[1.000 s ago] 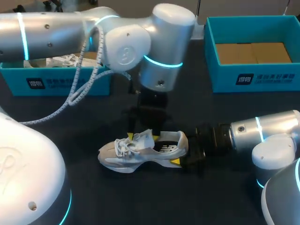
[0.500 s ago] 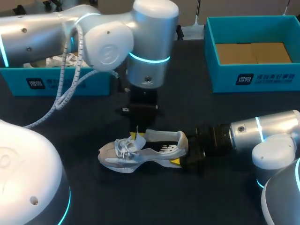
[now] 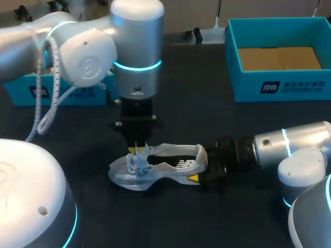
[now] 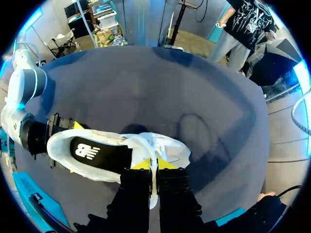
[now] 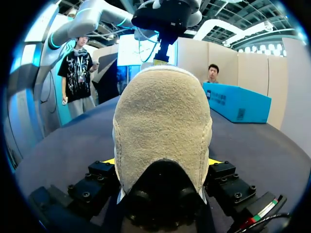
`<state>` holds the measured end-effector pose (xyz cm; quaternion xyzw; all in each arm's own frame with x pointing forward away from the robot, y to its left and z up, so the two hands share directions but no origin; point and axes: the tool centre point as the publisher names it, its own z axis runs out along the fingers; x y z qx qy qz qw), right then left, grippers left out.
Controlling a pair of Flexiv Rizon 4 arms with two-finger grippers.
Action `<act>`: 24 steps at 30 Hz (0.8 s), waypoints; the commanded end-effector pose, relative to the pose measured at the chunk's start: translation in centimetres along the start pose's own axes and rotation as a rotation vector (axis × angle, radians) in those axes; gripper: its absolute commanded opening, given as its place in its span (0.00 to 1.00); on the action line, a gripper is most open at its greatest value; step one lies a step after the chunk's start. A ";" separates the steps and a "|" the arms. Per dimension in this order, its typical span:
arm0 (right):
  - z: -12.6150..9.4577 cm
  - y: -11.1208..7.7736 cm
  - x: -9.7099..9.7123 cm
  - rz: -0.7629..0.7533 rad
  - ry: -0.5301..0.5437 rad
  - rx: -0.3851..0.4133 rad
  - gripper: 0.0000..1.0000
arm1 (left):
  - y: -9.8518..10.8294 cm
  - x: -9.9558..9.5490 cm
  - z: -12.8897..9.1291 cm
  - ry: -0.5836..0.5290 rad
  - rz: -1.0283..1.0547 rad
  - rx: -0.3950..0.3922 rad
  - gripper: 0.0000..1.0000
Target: Take the shoe out of the shoebox, open the shoe tongue, remove and reinsert the insole, then place the shoe into the shoebox
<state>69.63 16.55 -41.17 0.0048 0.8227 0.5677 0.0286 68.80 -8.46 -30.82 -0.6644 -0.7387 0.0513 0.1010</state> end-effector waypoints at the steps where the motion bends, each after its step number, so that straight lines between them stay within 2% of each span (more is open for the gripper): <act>1: 0.0 0.2 0.0 0.001 0.000 0.006 0.00 | 0.2 3.0 0.9 -0.326 0.001 0.007 0.00; 14: 0.0 0.2 0.0 0.001 0.000 0.006 0.00 | 0.5 5.4 5.3 -0.351 0.026 0.019 0.00; 24: 0.0 0.2 0.0 0.001 0.000 0.006 0.00 | 0.5 5.8 6.5 -0.353 0.055 0.035 0.02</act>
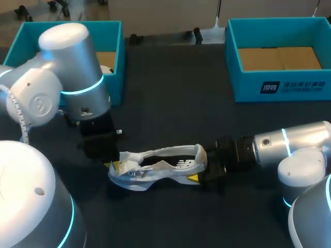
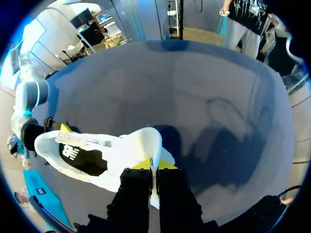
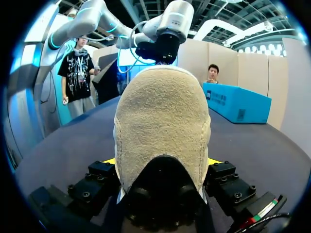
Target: Take the shoe out of the shoebox, open the shoe tongue, remove and reinsert the insole, then place the shoe into the shoebox
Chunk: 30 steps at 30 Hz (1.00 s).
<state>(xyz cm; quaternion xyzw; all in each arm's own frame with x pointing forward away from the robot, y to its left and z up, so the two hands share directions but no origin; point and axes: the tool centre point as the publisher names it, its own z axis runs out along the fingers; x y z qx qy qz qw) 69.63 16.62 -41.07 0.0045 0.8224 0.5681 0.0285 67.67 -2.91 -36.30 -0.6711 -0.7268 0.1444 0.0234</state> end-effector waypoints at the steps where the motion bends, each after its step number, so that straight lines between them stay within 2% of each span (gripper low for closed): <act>1: -0.1 0.0 0.0 0.001 0.000 0.007 0.00 | -0.2 0.8 0.4 -0.117 0.008 0.000 0.06; 3: -0.1 0.0 0.0 0.001 0.000 0.007 0.00 | -0.2 0.8 0.5 -0.117 0.011 0.001 0.10; 9: -0.1 0.0 0.0 0.001 0.000 0.007 0.00 | -0.2 1.3 0.2 -0.103 -0.024 0.002 0.13; 12: -0.1 0.0 0.0 0.001 0.000 0.007 0.00 | -0.3 1.9 0.1 -0.104 -0.089 0.009 0.48; 13: -0.1 0.0 0.0 0.001 0.000 0.007 0.00 | -0.5 2.1 0.0 -0.108 -0.110 0.009 0.94; 14: -0.1 0.0 0.0 0.001 0.000 0.007 0.00 | -0.6 2.3 0.0 -0.117 -0.128 0.021 1.00; 17: -0.1 0.0 0.0 0.001 0.000 0.007 0.00 | -1.0 2.7 -0.8 -0.155 -0.158 0.013 1.00; 19: -0.1 0.0 0.0 0.001 0.000 0.007 0.00 | -1.3 2.4 -2.2 -0.181 -0.154 -0.008 1.00; 24: -0.1 0.0 0.0 0.001 0.000 0.007 0.00 | -2.0 1.0 -5.9 -0.204 -0.109 -0.067 1.00; 25: -0.1 0.0 0.0 0.001 0.000 0.007 0.00 | -2.1 0.3 -7.0 -0.181 -0.094 -0.085 1.00; 30: -0.1 0.0 0.0 0.001 0.000 0.007 0.00 | -2.1 -1.6 -9.2 -0.166 -0.058 -0.095 1.00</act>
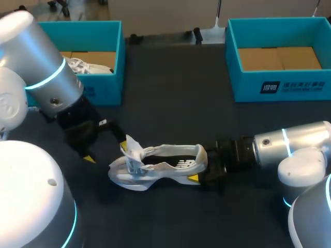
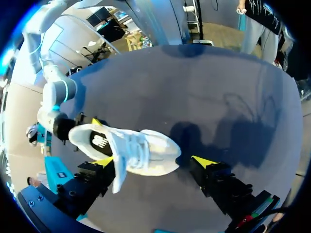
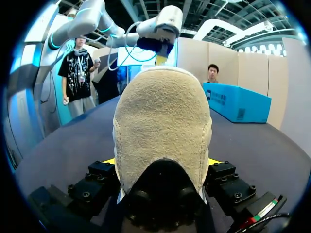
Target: Take the shoe out of the shoebox, open the shoe tongue, remove and reinsert the insole, then place the shoe into the shoebox
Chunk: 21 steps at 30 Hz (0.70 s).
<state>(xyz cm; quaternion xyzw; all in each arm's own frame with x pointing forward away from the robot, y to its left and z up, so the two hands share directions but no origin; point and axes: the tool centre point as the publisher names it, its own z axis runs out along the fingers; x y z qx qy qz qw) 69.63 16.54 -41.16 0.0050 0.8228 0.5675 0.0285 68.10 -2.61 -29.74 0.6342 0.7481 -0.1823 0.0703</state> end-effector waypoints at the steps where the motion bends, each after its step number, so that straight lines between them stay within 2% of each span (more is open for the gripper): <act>1: 0.0 0.2 0.0 0.000 0.000 0.005 0.00 | -0.7 -1.7 -2.9 0.037 0.000 -0.016 1.00; 5: 0.0 0.2 0.0 0.000 0.000 0.005 0.00 | -0.3 -3.2 -3.8 0.107 -0.159 -0.002 1.00; 7: 0.0 0.2 0.0 0.000 0.000 0.005 0.00 | -0.1 -3.7 -4.0 0.145 -0.320 -0.024 1.00; 10: 0.0 0.2 0.0 0.000 0.000 0.005 0.00 | 0.0 -3.8 -4.3 0.107 -0.532 -0.065 1.00; 11: 0.0 0.2 0.0 0.000 0.000 0.005 0.00 | 0.0 -4.0 -4.4 0.133 -0.539 -0.141 1.00; 21: 0.0 0.2 0.0 0.000 0.000 0.005 0.00 | 0.0 -4.0 -4.4 0.133 -0.539 -0.141 1.00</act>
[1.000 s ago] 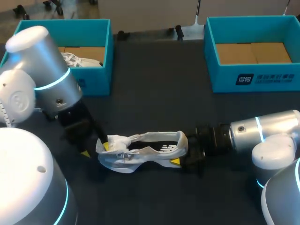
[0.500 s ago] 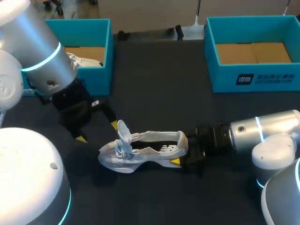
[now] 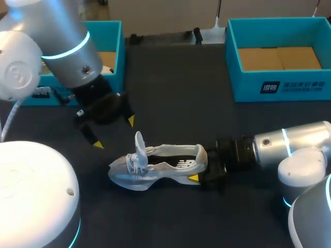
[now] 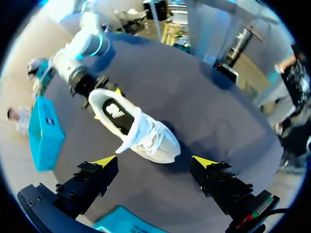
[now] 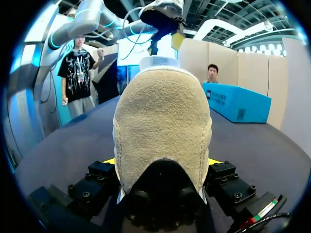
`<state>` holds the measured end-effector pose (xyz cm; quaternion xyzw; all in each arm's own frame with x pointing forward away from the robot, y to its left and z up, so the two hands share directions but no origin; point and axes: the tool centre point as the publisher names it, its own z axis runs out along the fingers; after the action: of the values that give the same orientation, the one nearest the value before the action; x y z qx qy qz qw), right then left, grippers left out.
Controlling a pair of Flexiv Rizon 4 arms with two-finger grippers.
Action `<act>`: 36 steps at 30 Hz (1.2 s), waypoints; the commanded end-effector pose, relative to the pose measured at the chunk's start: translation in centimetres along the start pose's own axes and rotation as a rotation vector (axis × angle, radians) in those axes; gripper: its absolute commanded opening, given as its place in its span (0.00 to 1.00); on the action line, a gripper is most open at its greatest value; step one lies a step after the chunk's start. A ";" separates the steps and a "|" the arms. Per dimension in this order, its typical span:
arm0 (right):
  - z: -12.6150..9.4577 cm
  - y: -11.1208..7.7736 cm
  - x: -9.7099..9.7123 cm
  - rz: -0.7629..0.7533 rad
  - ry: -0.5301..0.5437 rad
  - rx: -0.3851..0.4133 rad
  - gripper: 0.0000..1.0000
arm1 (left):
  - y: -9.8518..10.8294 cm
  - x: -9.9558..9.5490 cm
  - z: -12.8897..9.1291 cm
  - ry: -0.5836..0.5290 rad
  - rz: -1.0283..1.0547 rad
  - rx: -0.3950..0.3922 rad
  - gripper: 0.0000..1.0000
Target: Take the shoe out of the shoebox, open the shoe tongue, remove and reinsert the insole, then place the shoe into the shoebox
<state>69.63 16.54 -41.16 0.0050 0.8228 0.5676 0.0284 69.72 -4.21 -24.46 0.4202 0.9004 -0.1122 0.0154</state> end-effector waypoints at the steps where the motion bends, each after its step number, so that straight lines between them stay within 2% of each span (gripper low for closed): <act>1: 0.0 0.2 0.0 0.000 0.000 0.005 0.00 | -0.5 -0.2 0.0 0.012 -0.009 -0.022 1.00; 4: 0.0 0.2 0.0 0.000 0.000 0.005 0.00 | -1.0 -0.5 -0.3 0.004 -0.062 0.005 1.00; 8: 0.0 0.2 0.0 0.000 0.000 0.005 0.00 | -1.9 -1.1 -0.8 0.001 -0.279 0.069 1.00; 9: 0.0 0.2 0.0 0.000 0.000 0.005 0.00 | -2.0 -1.4 -1.2 0.009 -0.390 0.109 1.00; 10: 0.0 0.2 0.0 0.000 0.000 0.005 0.00 | -2.0 -1.6 -1.4 0.019 -0.504 0.114 1.00; 12: 0.0 0.2 0.0 0.000 0.000 0.005 0.00 | -2.3 -2.1 -1.6 0.041 -0.735 0.093 1.00; 13: 0.0 0.2 0.0 0.000 0.000 0.005 0.00 | -2.3 -2.4 -1.7 0.042 -0.861 0.054 1.00; 15: 0.0 0.2 0.0 0.000 0.000 0.005 0.00 | -2.5 -2.6 -2.1 0.009 -0.983 0.013 1.00; 16: 0.0 0.2 0.0 0.000 0.000 0.005 0.00 | -2.6 -2.7 -2.4 -0.041 -1.011 -0.075 1.00; 26: 0.0 0.2 0.0 0.000 0.000 0.005 0.00 | -2.6 -2.7 -2.4 -0.041 -1.011 -0.075 1.00; 29: 0.0 0.2 0.0 0.000 0.000 0.005 0.00 | -3.2 -3.0 -1.8 0.005 -1.171 -0.029 1.00; 32: 0.0 0.2 0.0 0.000 0.000 0.005 0.00 | -4.2 -3.2 -1.2 0.027 -1.350 -0.054 1.00; 36: 0.0 0.2 0.0 0.000 0.000 0.005 0.00 | -4.7 -3.5 -1.3 0.116 -1.588 -0.001 1.00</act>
<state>69.63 16.54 -41.16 0.0050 0.8228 0.5676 0.0284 68.05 -8.77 -21.88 -0.0910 0.9902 -0.0986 -0.0383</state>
